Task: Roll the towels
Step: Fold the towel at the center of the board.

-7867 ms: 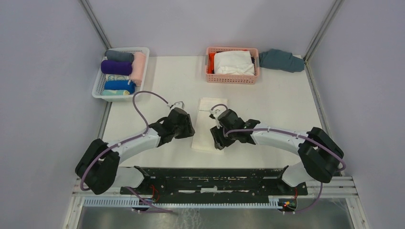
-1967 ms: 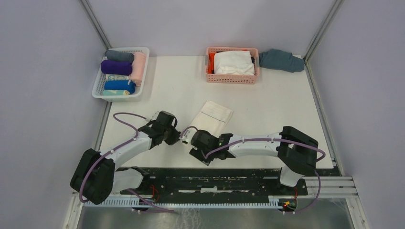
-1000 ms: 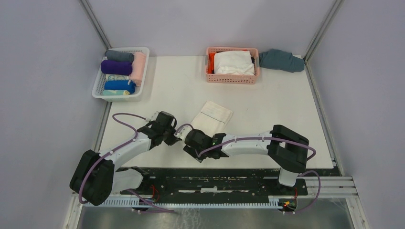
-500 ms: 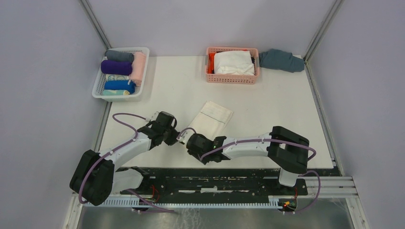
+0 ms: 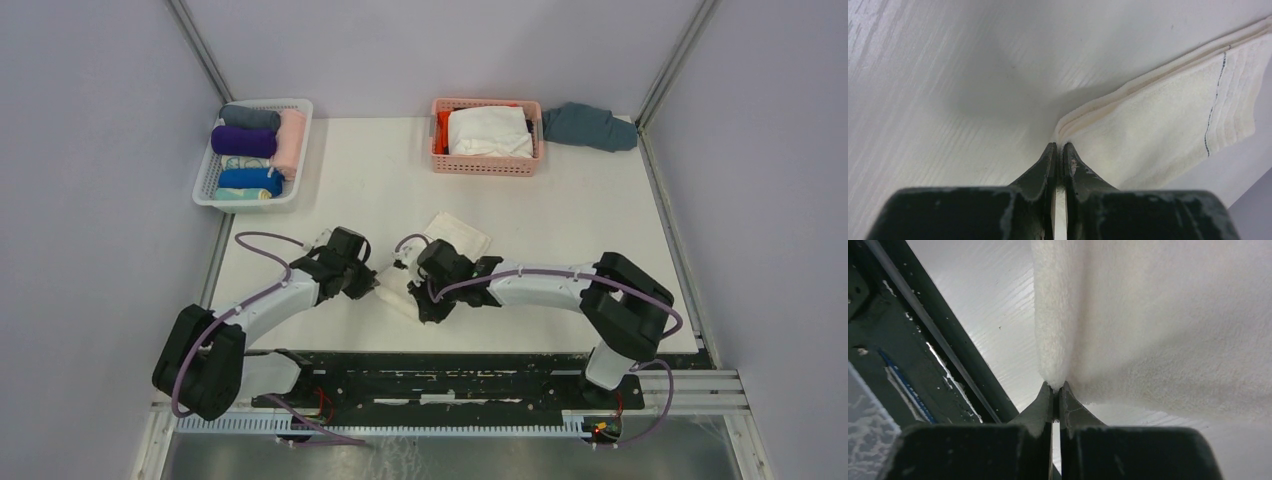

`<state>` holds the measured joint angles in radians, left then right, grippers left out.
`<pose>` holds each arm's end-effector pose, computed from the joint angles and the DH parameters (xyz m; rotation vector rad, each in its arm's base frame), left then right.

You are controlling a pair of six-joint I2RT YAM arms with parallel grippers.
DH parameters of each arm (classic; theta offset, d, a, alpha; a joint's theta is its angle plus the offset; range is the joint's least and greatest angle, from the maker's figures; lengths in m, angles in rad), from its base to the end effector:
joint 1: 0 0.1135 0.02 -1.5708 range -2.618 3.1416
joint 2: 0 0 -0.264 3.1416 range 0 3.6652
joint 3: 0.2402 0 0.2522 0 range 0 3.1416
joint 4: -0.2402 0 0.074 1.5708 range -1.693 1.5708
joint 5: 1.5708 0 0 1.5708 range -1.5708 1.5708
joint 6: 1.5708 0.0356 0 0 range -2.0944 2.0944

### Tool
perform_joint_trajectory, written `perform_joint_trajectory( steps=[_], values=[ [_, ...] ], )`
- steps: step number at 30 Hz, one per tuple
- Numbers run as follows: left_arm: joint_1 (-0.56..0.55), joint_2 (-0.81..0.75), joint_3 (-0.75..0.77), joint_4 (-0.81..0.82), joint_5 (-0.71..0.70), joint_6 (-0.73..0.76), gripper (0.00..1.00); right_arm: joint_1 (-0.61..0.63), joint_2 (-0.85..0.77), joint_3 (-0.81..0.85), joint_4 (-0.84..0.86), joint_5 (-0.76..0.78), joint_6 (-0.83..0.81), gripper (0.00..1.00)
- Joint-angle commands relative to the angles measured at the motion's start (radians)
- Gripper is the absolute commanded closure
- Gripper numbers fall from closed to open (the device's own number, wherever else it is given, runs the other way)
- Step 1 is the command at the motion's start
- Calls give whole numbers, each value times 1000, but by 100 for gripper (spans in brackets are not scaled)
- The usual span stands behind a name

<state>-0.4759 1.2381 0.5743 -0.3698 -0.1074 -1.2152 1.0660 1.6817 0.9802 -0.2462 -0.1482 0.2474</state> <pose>0.1970 -0.0972 0.1654 -1.0016 2.4758 -0.4549 0.1592 0.2991 0.1749 -1.1147 2.4102 0.6780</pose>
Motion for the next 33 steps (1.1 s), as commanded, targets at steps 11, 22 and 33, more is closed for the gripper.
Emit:
perform_joint_trajectory(
  steps=[11, 22, 33],
  values=[
    [67, 108, 74, 140, 13, 113, 68, -323, 141, -129, 423, -693, 309, 94],
    [215, -118, -101, 251, 179, 200, 24, -434, 306, -157, 635, -813, 510, 96],
    [224, -307, -256, 247, 278, 181, 30, -458, 358, -146, 681, -847, 573, 98]
  ],
)
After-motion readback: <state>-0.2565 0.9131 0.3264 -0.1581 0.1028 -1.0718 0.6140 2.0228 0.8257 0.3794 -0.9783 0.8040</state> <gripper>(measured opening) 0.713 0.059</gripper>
